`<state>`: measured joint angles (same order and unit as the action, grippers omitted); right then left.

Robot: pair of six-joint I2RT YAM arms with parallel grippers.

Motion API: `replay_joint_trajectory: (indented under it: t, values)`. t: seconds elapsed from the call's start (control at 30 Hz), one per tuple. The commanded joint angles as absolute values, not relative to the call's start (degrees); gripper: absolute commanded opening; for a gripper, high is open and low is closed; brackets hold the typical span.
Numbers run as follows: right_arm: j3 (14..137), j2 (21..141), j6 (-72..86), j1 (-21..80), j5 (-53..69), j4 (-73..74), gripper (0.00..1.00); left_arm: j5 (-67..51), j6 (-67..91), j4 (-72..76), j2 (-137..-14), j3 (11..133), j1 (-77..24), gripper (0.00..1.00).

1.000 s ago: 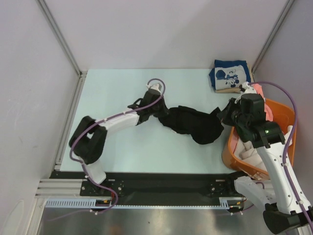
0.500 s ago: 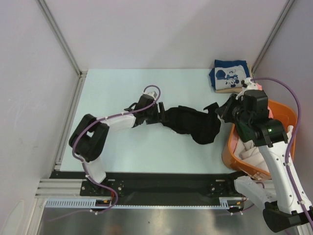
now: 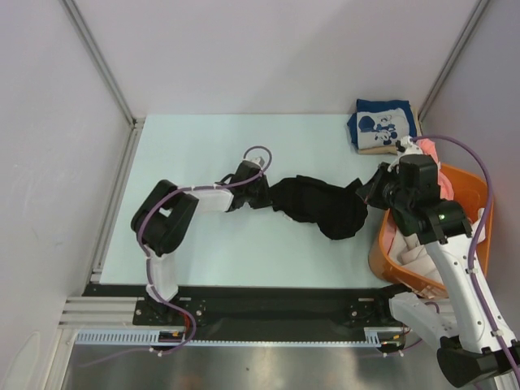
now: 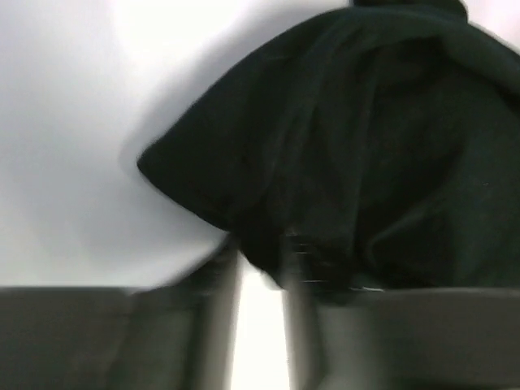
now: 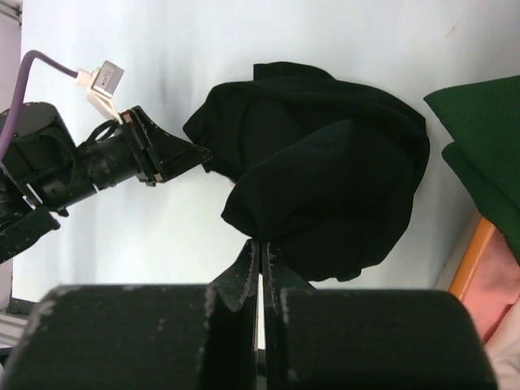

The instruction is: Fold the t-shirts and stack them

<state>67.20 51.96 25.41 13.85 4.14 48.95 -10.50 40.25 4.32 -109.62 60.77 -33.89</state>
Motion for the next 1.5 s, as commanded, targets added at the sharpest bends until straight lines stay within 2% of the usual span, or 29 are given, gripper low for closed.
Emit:
replay_joint_trajectory:
  t: [0.0,0.13,0.23,0.33,0.37,0.4,0.5,0.6,0.73,0.9,1.13,1.33,1.47]
  values:
    - [67.15,52.03,24.79,13.54,3.34,46.93,0.0,-13.62,40.96,6.25,-111.79,64.77,-34.1,0.03]
    - [69.42,53.61,24.87,13.54,4.04,46.67,0.0,-9.42,40.08,0.37,-105.14,66.0,-32.88,0.0]
    - [77.23,57.99,24.08,13.54,5.36,47.81,0.0,-6.34,37.37,-9.55,-93.28,70.21,-28.58,0.0]
    - [91.63,63.44,22.24,13.45,4.66,51.06,0.0,-4.4,34.81,-20.45,-83.52,80.04,-22.08,0.0]
    - [95.41,65.02,21.71,13.45,4.14,52.8,0.0,-4.13,32.98,-23.18,-80.36,86.59,-20.41,0.0]
    - [103.28,67.56,20.93,13.45,3.78,53.69,0.0,-4.04,32.09,-28.6,-79.29,90.31,-17.17,0.0]
    - [116.74,70.83,19.87,13.36,2.64,56.16,0.0,-4.22,28.49,-38.62,-77.52,105.52,-12.24,0.0]
    - [123.73,72.33,18.29,13.36,3.51,55.02,0.0,-3.17,24.62,-47.07,-77.08,119.41,-9.59,0.0]
    - [120.52,67.34,17.32,13.36,4.66,48.36,0.0,-0.18,20.4,-51.5,-73.76,128.31,-8.79,0.0]
    - [111.99,56.88,17.49,13.36,5.97,39.04,0.0,5.26,18.81,-49.83,-66.63,125.16,-8.79,0.0]
    - [107.67,52.73,17.58,13.45,11.24,34.89,0.0,7.64,17.85,-48.96,-63.54,125.5,-8.79,0.0]
    - [104.6,55.28,19.42,13.36,16.34,31.73,0.0,8.26,17.05,-46.33,-72.76,132.96,-8.79,0.0]
    - [102.39,58.62,20.3,13.36,16.53,29.79,0.0,1.79,19.07,-37.12,-85.05,139.46,-8.79,0.0]
